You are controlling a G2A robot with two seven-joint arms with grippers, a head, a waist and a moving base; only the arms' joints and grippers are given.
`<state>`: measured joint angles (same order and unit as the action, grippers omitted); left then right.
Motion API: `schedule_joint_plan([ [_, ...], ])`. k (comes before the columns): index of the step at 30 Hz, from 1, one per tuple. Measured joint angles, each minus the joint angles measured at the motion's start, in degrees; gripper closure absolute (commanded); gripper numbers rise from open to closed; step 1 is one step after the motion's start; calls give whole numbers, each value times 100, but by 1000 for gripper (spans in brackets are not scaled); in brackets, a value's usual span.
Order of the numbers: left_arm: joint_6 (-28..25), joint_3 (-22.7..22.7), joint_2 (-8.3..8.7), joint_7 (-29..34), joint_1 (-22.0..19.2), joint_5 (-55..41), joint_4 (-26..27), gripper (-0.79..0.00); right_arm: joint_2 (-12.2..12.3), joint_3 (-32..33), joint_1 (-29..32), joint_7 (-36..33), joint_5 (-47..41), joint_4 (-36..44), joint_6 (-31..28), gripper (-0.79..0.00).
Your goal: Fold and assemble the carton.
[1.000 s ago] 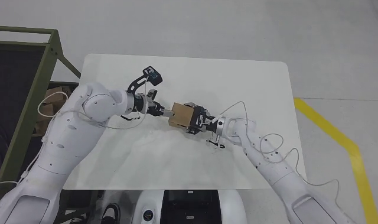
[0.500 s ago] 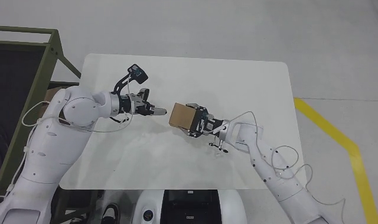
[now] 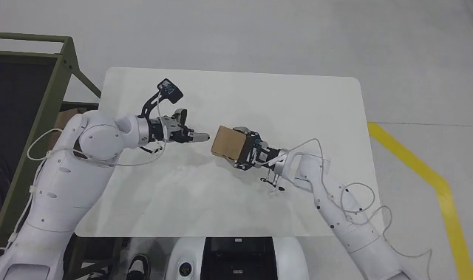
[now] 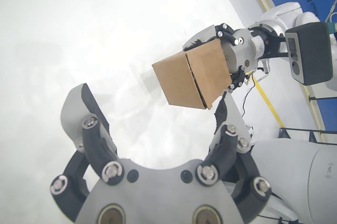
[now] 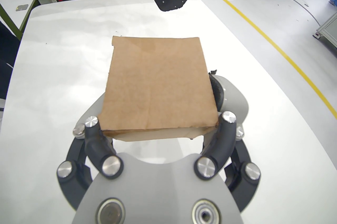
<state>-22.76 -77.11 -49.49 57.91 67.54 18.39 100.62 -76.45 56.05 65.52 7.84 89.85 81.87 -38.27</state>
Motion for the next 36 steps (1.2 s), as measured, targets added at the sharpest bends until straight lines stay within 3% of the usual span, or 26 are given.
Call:
schedule_joint_plan([
  [11,-713,-733,67,-1088,742,-408,34,-785,146,616,354,165,-117,1455,308,0],
  [22,-730,-743,68,-1099,760,-424,32,-785,290,1376,864,-549,-56,3661,699,0],
  [30,-730,-743,68,-1099,760,-424,32,-785,293,1494,590,-1271,-444,4434,795,0],
  [36,-730,-743,68,-1099,760,-424,32,-785,271,1385,474,-1499,-395,4892,1212,0],
])
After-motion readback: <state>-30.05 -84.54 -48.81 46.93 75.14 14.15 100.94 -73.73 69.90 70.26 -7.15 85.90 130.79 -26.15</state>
